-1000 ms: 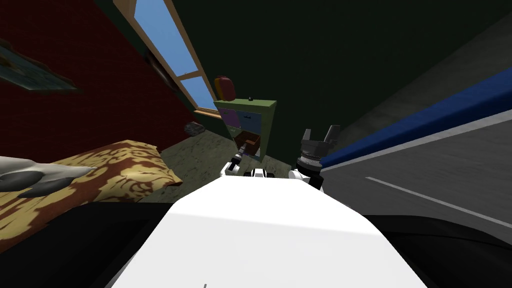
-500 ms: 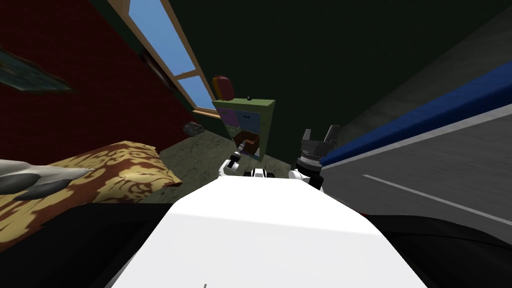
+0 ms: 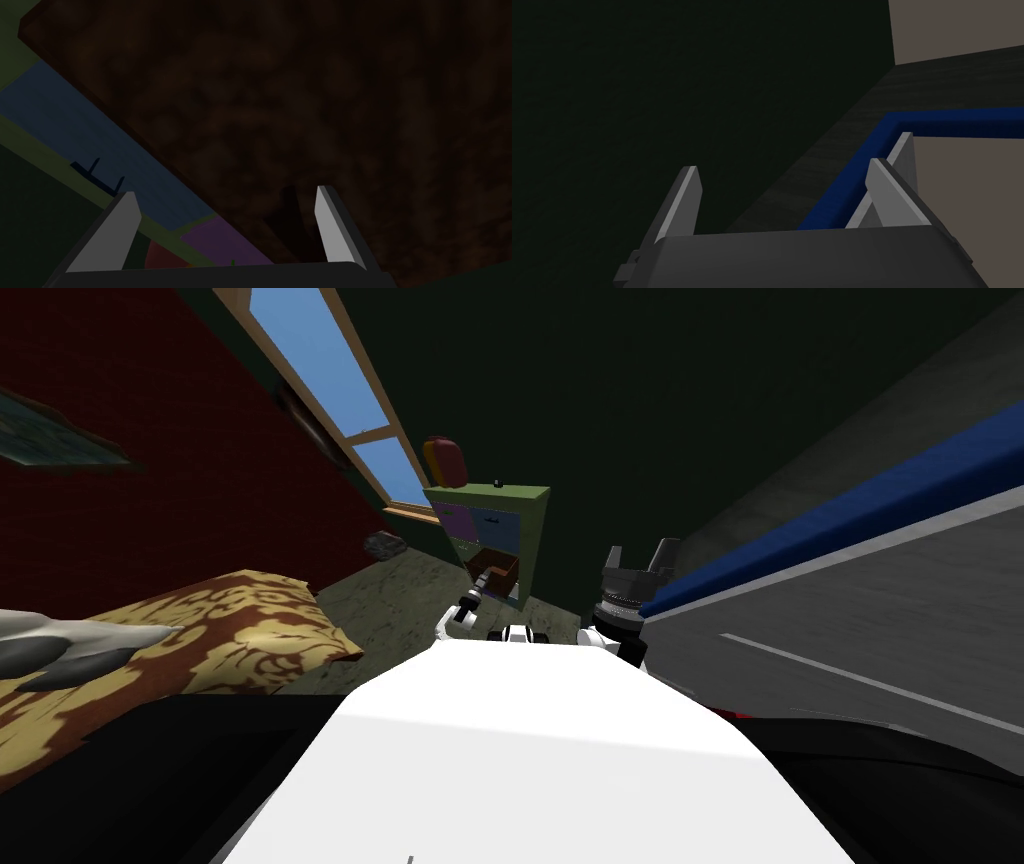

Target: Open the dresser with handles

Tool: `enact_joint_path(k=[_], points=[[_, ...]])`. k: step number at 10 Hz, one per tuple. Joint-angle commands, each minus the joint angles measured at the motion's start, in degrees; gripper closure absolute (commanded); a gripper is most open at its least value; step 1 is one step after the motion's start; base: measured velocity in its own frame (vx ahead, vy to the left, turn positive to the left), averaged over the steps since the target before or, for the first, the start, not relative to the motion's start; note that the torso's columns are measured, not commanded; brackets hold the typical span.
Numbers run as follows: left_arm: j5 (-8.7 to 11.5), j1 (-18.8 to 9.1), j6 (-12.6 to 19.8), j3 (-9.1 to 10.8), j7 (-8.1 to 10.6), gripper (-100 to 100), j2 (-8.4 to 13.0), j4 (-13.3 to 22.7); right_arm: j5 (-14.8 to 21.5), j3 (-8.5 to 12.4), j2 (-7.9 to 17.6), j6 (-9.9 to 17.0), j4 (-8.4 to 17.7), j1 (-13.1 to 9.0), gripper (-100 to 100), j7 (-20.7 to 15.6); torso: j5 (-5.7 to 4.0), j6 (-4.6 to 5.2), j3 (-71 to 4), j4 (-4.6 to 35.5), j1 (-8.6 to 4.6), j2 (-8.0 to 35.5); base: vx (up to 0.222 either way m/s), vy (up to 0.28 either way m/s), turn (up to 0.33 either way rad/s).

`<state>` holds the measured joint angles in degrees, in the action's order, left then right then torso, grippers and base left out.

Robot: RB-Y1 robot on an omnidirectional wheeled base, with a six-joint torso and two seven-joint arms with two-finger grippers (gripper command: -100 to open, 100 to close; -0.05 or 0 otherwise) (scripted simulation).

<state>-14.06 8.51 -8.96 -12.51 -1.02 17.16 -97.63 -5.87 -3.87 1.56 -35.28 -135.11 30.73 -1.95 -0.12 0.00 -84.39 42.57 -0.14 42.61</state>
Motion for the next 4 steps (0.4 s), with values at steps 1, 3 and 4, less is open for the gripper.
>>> enact_joint_path(k=[1, 3, 4], points=[[0.00, 0.10, 0.11, -0.01, 0.01, 0, 0.02, 0.12, 0.00, 0.00, 0.00, 0.00, 0.00, 0.00, 0, 0.00, 0.03, 0.02, -0.07, -0.08, 0.02, -0.11, 0.000, 0.000, 0.000], [0.01, 0.20, 0.23, -0.01, 0.02, 0, 0.04, 0.26, 0.00, 0.00, 0.00, 0.00, 0.00, 0.00, 0, 0.00, 0.08, 0.02, -0.13, -0.19, 0.07, -0.23, 0.000, 0.000, 0.000], [0.01, 0.23, 0.27, 0.00, 0.02, 0, 0.05, 0.30, 0.00, 0.00, 0.00, 0.00, 0.00, 0.00, 0, 0.00, 0.09, 0.01, -0.15, -0.22, 0.09, -0.25, 0.000, 0.000, 0.000]])
